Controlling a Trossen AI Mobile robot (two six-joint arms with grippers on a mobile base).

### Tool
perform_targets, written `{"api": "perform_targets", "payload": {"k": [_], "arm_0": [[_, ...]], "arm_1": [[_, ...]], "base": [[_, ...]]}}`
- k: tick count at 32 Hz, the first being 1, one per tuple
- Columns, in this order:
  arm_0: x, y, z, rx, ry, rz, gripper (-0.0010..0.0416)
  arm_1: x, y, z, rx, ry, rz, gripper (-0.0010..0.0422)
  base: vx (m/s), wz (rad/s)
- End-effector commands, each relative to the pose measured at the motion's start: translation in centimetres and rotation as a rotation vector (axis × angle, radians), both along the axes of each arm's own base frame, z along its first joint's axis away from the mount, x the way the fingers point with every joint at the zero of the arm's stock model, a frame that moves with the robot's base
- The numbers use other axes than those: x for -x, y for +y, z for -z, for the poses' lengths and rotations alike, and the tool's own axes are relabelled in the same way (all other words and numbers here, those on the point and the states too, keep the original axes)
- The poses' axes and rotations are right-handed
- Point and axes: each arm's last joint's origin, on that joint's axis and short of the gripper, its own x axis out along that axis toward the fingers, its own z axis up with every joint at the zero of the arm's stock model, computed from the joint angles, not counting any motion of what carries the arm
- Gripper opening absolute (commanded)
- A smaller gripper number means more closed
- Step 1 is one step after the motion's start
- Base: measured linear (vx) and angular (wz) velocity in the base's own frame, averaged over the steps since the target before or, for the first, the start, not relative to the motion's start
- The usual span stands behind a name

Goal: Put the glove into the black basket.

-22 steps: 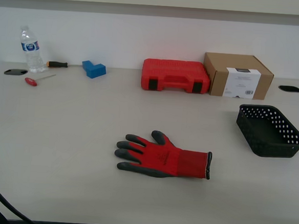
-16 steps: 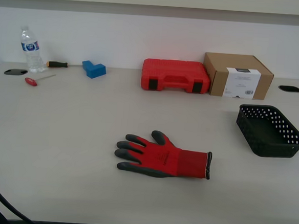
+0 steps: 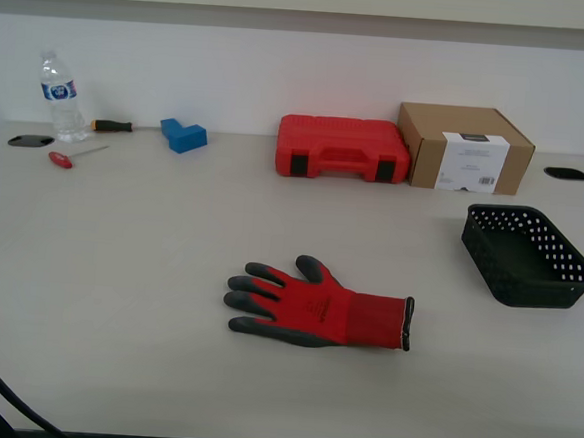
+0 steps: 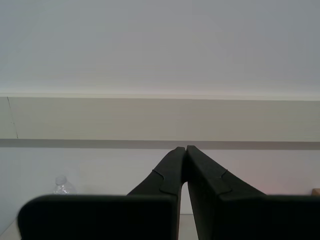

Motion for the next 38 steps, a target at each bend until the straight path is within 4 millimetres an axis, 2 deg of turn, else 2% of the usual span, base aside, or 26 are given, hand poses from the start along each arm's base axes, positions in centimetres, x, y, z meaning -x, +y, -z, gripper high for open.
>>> {"api": "perform_targets", "payload": {"k": [1,10,13,16,20,25,28,33,38], "arm_0": [[0.0,0.0,-0.1,-0.001,-0.003,0.001,0.0001],[0.0,0.1,-0.1,-0.018,-0.004,-0.019,0.0001],[0.1,0.7,0.0,-0.127,0.018,-0.244,0.0001],[0.3,1.9,0.2,-0.211,0.080,-0.563,0.0001],[0.5,3.9,1.1,-0.296,0.208,-0.670,0.0001],[0.4,7.8,3.6,-0.262,0.393,-0.792,0.0001],[-0.5,10.5,6.3,-0.215,0.578,-0.858,0.0001],[-2.3,13.8,10.1,-0.079,0.792,-0.933,0.0001],[-5.2,16.8,13.6,0.011,1.005,-0.965,0.0001]], "arm_1": [[0.0,0.0,-0.1,0.000,-0.004,0.000,0.0000],[0.0,0.0,-0.1,0.000,-0.004,-0.001,0.0000],[0.0,0.0,-0.1,0.000,-0.004,-0.001,0.0000],[0.0,0.0,-0.1,0.000,-0.004,0.000,0.0000],[0.0,0.0,0.0,0.000,-0.003,-0.001,0.0000],[0.0,0.0,0.0,0.000,-0.001,0.000,0.0000],[0.0,0.0,0.0,0.000,-0.001,-0.001,0.0000],[0.0,0.0,0.0,0.001,0.000,-0.001,0.0000],[0.0,0.0,0.0,0.001,0.000,-0.001,0.0000]], "base": [[0.000,0.000],[0.000,0.000],[0.000,0.000],[0.000,0.000],[0.000,0.000],[0.000,0.000],[0.000,0.000],[0.000,0.000],[0.000,0.000]]}}
